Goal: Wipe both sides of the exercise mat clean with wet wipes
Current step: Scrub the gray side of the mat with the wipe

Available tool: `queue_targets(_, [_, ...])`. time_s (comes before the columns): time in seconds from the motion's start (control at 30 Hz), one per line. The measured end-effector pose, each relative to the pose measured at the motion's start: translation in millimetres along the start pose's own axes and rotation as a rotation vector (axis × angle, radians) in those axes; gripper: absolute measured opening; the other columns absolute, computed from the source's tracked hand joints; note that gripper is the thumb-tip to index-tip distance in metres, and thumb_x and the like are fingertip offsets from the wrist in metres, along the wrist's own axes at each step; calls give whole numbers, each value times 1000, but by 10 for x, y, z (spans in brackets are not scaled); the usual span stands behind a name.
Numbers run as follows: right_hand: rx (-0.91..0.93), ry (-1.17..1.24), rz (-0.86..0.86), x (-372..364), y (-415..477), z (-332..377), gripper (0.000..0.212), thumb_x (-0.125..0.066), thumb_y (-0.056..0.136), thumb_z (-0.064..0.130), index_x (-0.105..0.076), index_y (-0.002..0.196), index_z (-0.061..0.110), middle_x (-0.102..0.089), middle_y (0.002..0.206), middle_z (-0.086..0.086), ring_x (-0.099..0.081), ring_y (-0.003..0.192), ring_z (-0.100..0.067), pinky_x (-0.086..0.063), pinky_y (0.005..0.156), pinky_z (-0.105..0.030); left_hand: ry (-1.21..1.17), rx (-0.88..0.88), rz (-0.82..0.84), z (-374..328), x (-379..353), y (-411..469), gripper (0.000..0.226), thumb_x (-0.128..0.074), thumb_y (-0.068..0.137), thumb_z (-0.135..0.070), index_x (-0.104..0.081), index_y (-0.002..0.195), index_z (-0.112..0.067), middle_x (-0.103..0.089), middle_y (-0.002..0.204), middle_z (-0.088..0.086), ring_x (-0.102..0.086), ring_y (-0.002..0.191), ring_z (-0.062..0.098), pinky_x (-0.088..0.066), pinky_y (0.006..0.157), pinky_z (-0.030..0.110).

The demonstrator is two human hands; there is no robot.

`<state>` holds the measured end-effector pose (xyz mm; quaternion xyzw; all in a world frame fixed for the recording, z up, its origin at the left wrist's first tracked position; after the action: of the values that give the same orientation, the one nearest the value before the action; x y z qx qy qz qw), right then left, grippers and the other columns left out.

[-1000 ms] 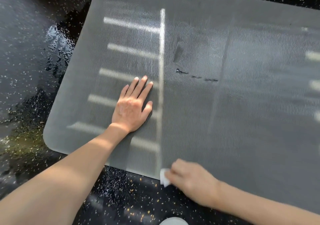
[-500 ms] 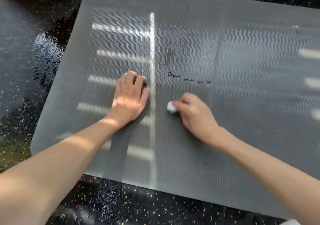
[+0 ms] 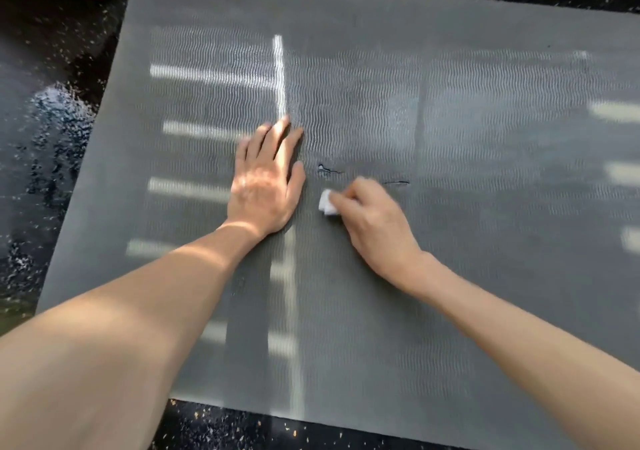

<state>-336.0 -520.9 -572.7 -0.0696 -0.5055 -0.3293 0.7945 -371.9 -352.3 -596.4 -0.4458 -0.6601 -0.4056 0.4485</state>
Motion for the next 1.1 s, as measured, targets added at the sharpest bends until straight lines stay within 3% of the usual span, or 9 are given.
queue_targets(0.13, [180,66,152,-43,-162,193,15,-52,90,2,-66,84,1,-52,77,-12,-47,68,-26,-42,53,-39,8,26,34,-7,12,6,48,-41,97,-31,-48,141,-14,-41,151,7,-35,138,30,-28,114,51])
queue_targets(0.3, [11,-35,-37,70,710,-352,22,-47,90,8,-66,86,0,-54,83,-14,-50,73,-29,-43,57,-40,9,47,57,3,25,35,50,-41,96,-33,-46,143,-17,-38,154,4,-32,140,27,-26,115,48])
queue_targets(0.5, [190,55,174,59,286,-131,24,-42,89,8,-66,88,2,-54,84,-11,-42,74,-23,-33,60,-30,36,52,76,2,35,38,51,-42,96,-33,-46,144,-17,-37,154,4,-31,141,26,-24,117,46])
queue_targets(0.6, [94,-60,28,111,990,-530,21,-48,89,10,-67,87,1,-56,83,-13,-50,73,-29,-44,55,-35,45,50,84,10,38,40,51,-41,96,-33,-46,145,-17,-37,155,4,-31,142,26,-22,118,45])
queue_targets(0.67, [31,-87,-30,99,1143,-647,20,-49,90,9,-67,88,-1,-56,83,-15,-51,72,-30,-43,55,-37,45,53,99,14,34,44,52,-40,96,-34,-45,146,-18,-36,155,4,-31,142,27,-22,118,47])
queue_targets(0.8, [108,24,116,50,639,-374,27,-41,93,12,-66,94,1,-54,85,-11,-46,71,-27,-43,57,-37,114,84,218,20,-3,56,60,-32,97,-38,-30,154,-20,-25,161,2,-25,147,28,-20,115,58])
queue_targets(0.87, [125,51,152,67,818,-444,26,-44,91,12,-68,91,4,-56,83,-11,-51,70,-28,-46,55,-35,151,106,255,29,-9,52,63,-29,97,-40,-25,156,-20,-22,163,2,-21,148,33,-19,113,61])
queue_targets(1.0, [-7,-55,-29,153,1589,-836,19,-51,87,7,-68,85,0,-55,80,-17,-55,69,-35,-42,53,-34,144,121,269,43,-12,44,63,-29,96,-41,-26,156,-21,-22,163,1,-21,148,35,-22,113,60])
queue_targets(1.1, [37,23,41,73,1201,-641,24,-43,89,8,-65,85,-1,-53,81,-15,-49,71,-30,-40,56,-37,146,121,289,26,-11,53,64,-30,96,-41,-25,156,-21,-21,163,0,-21,148,34,-24,113,60])
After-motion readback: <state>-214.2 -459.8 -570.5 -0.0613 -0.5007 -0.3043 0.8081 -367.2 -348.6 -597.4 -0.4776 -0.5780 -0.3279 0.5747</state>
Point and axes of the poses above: each hand's wrist, its own y-axis towards the middle knuckle, its own x-axis out of the back of the hand, z = x × y, the point moved 4 cm from there along y, towards the middle knuckle
